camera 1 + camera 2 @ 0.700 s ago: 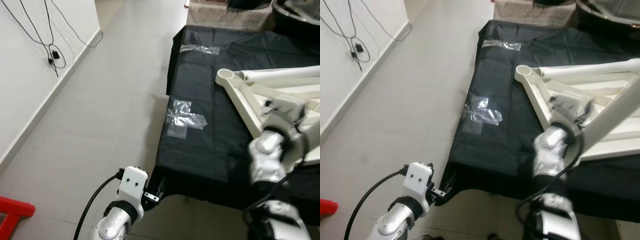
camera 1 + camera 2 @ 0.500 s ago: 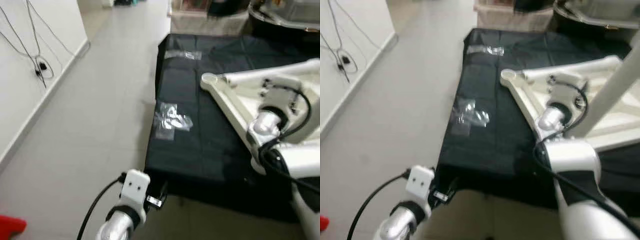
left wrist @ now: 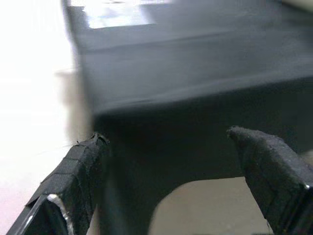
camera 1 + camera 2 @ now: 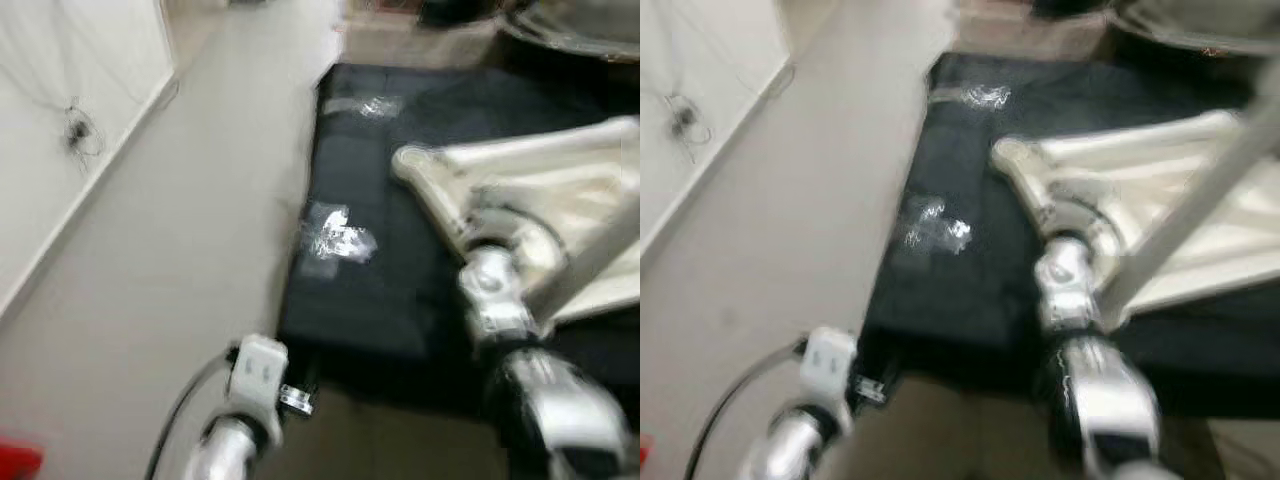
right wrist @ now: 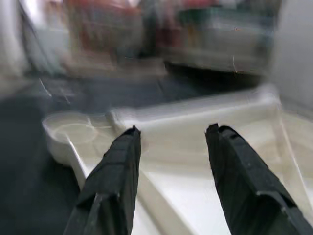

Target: Building children table

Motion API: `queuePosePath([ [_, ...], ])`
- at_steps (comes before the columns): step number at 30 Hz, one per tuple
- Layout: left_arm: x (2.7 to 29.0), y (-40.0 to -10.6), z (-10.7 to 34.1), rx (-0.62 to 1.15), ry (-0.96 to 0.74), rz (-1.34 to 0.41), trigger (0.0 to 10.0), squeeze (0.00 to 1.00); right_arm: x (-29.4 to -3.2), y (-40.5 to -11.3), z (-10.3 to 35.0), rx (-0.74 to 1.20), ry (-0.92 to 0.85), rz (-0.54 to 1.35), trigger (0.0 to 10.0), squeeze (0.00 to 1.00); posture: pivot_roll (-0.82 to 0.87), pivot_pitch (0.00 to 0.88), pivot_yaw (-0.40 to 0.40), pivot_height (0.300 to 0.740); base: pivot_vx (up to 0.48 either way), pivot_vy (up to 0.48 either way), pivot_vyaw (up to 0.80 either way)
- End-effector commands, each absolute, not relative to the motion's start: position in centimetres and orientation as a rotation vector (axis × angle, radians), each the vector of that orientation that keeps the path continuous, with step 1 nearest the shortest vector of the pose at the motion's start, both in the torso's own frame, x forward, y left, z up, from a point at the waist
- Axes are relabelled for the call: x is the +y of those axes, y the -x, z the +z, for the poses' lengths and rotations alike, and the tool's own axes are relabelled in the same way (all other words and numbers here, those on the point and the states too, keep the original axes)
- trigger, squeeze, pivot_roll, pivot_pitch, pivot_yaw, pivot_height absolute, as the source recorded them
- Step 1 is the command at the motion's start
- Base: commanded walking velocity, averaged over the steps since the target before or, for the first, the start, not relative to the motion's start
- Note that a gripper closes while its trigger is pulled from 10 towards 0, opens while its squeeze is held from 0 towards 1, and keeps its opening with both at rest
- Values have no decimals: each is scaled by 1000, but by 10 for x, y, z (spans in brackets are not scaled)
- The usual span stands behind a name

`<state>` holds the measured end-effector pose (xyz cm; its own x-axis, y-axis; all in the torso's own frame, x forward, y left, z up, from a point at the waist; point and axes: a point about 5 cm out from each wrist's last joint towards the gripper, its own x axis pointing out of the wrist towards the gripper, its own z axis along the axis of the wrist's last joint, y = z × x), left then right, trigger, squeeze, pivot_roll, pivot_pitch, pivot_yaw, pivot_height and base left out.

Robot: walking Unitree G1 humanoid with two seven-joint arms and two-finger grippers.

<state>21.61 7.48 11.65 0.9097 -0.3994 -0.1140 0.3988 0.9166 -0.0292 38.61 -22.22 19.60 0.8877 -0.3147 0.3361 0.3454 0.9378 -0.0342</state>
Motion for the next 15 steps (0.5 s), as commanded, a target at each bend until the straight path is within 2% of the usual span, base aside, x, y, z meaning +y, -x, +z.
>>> queuePosePath([
  [1, 77, -214, 111, 143, -2, -403, 10000, 0, -184, -362, 194, -290, -21, -114, 10000, 0, 62, 203, -51, 740, 0, 0, 0],
  [2, 77, -214, 111, 143, -2, -403, 10000, 0, -184, -362, 194, -290, -21, -114, 10000, 0, 62, 203, -51, 740, 0, 0, 0],
  [3, 77, -214, 111, 143, -3, -403, 10000, 0, -174, -347, 199, -267, -35, -56, 10000, 0, 62, 202, -53, 740, 0, 0, 0],
  [6, 77, -214, 111, 143, -3, -402, 10000, 0, -170, -341, 199, -221, -16, -29, 10000, 0, 65, 201, -54, 740, 0, 0, 0],
  [15, 76, -214, 111, 142, -4, -403, 10000, 0, -175, -354, 193, -239, 1, -33, 10000, 0, 64, 195, -50, 740, 0, 0, 0],
])
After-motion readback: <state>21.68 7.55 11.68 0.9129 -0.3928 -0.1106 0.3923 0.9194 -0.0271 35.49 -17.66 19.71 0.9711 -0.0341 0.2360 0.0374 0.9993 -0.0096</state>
